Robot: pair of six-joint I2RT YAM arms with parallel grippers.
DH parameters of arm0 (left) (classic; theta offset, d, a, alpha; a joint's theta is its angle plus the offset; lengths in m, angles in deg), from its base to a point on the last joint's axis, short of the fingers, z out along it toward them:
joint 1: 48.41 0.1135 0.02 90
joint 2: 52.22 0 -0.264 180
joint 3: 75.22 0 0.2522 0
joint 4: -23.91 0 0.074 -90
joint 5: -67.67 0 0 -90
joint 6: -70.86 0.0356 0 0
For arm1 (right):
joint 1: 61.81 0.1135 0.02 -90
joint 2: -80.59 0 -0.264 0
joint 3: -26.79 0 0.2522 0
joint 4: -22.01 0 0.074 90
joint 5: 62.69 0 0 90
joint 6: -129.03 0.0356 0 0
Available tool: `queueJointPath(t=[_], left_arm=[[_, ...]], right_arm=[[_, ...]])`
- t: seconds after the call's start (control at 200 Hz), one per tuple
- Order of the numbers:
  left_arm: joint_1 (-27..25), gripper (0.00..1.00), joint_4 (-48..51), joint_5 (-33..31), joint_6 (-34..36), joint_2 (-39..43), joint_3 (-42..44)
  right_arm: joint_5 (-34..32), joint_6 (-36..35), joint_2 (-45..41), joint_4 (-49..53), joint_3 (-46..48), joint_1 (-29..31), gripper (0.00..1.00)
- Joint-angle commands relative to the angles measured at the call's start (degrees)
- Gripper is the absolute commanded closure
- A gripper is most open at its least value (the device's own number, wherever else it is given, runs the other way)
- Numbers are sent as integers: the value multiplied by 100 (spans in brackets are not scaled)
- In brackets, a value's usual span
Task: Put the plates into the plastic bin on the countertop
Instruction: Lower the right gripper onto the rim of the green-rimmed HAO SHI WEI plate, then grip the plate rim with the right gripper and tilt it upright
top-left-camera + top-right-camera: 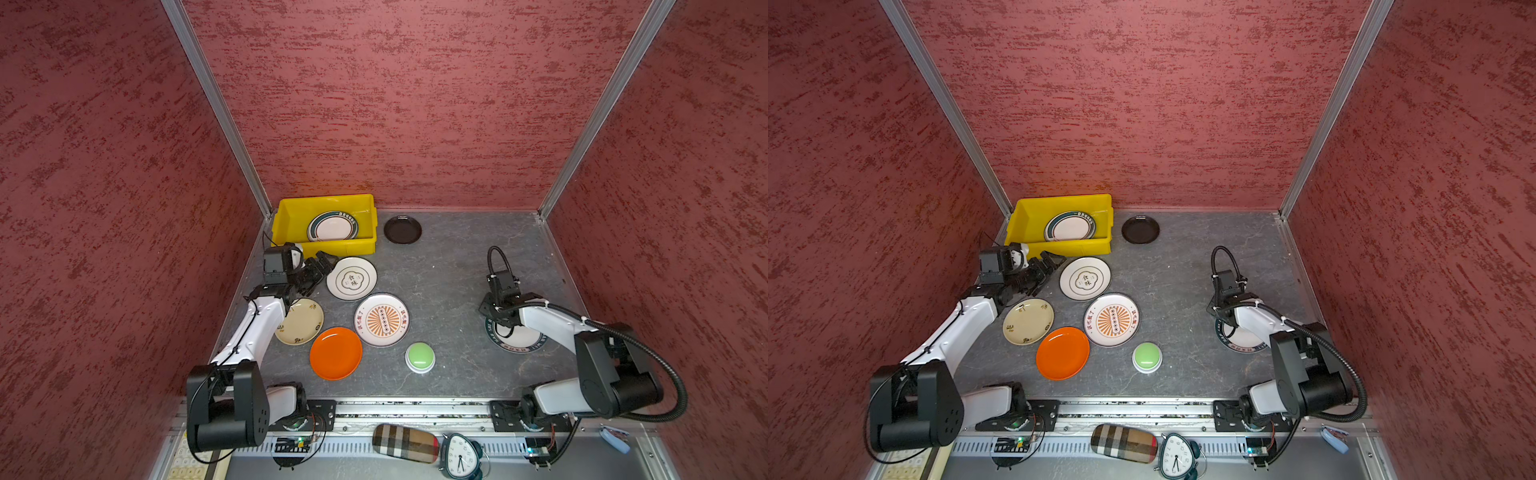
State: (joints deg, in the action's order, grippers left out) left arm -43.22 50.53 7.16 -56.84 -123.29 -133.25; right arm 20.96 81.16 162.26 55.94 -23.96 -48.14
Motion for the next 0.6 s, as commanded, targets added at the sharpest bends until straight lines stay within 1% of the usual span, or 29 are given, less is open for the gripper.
queueJointPath(t=[0.0, 0.1, 0.125, 0.215, 0.366, 0.591], left_arm=[[35, 1, -22, 11, 38, -82, -120], [38, 1, -27, 16, 40, -101, -133], [39, 1, -23, 21, 40, -101, -127], [42, 1, -18, 17, 42, -91, -128], [40, 1, -21, 5, 37, -74, -134], [39, 1, -16, 21, 42, -101, -127]], right_arm=[[524, 174, 130, -251, 141, -15, 64], [656, 199, 130, -378, 131, -14, 67], [695, 204, 274, -394, 130, -8, 67], [775, 202, 349, -448, 122, -5, 69], [915, 187, 372, -597, 135, -3, 70], [1332, 213, 501, -1078, 104, -7, 70]])
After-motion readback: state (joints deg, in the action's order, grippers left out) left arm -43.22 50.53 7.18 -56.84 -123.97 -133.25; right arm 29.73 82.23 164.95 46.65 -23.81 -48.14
